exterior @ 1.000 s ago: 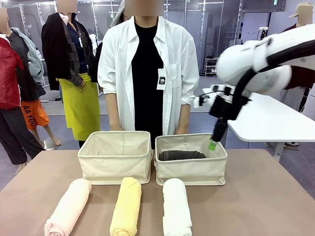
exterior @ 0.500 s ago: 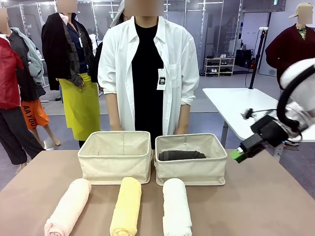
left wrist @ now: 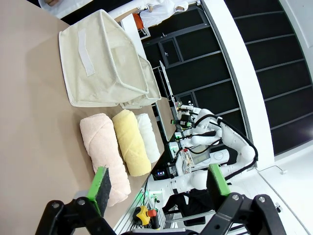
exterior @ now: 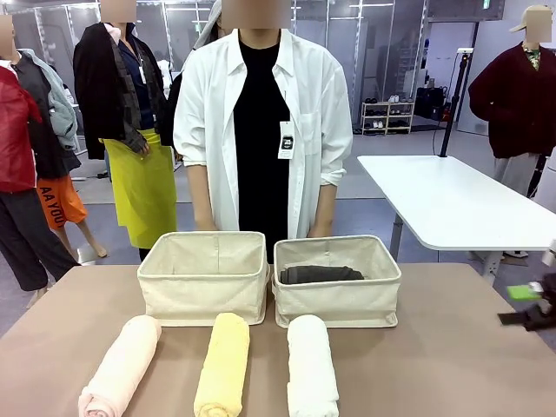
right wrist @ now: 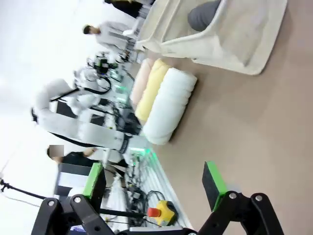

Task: Divide the towels into two baskets.
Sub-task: Pick up one hotel-folded towel from the bottom of the table and place it in the Fabric basket indicated by the person.

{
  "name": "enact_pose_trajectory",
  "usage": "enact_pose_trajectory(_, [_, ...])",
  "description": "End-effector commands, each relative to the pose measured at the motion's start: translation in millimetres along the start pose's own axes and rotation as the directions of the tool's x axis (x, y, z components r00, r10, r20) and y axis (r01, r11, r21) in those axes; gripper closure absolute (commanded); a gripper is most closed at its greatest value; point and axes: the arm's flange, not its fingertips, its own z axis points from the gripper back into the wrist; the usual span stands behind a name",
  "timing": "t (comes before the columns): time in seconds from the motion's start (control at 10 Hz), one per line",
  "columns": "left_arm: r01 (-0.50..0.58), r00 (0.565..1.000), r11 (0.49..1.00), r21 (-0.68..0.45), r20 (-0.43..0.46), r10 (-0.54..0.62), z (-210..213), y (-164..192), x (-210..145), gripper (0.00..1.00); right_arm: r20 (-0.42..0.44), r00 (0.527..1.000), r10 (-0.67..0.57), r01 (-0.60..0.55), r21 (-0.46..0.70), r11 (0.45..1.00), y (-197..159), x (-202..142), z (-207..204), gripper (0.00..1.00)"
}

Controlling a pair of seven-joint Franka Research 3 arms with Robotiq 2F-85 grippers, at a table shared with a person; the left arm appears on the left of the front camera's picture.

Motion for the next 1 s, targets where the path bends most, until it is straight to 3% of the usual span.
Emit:
enact_pose_trajectory(0.0, [0.002, 1.0, 1.0, 0.0, 0.003, -0.002, 2, -1, 0, 0.0, 0.006, 1.0, 0.02, -0.02, 0.041, 0.999, -13, -5, 26, 0.0])
enact_pose_trajectory(0.2, [0.002, 1.0, 1.0, 0.0, 0.003, -0.002, 2, -1, 0, 0.0, -0.021, 1.0, 0.015, -0.014, 0.045, 0.999, -19, -3, 36, 0.0])
enact_pose_trajectory(0.3, [0.002, 1.0, 1.0, 0.0, 0.003, -0.002, 2, -1, 0, 0.0, -0.084, 0.996, 0.002, 0.002, 0.051, 0.999, -32, 7, 30, 0.0])
enact_pose_trajectory(0.4, [0.002, 1.0, 1.0, 0.0, 0.003, -0.002, 2, -1, 0, 0.0, 0.021, 1.0, -0.016, 0.015, 0.043, 0.999, -18, -13, 36, 0.0])
enact_pose_trajectory(0.9, [0.002, 1.0, 1.0, 0.0, 0.003, -0.002, 2, -1, 0, 0.0, 0.021, 1.0, -0.016, 0.015, 0.043, 0.999, -18, -13, 36, 0.0])
